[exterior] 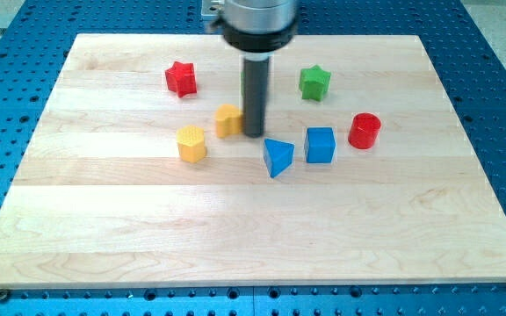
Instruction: Separate the yellow blocks from each other
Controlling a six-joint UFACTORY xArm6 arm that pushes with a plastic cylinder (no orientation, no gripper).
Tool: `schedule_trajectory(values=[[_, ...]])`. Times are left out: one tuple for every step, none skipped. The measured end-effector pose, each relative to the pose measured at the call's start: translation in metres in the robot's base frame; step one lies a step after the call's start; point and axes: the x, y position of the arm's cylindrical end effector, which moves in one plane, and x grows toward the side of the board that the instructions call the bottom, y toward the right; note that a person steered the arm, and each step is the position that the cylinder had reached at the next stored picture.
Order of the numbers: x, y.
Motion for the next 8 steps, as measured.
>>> schedule_trajectory(values=[[0.000, -0.060], [-0.001, -0.040], [-0.031, -0.023], [-0.040, -0.040], [-0.040, -0.041], [-0.040, -0.042], [-0.040, -0.045], [-0.040, -0.052]])
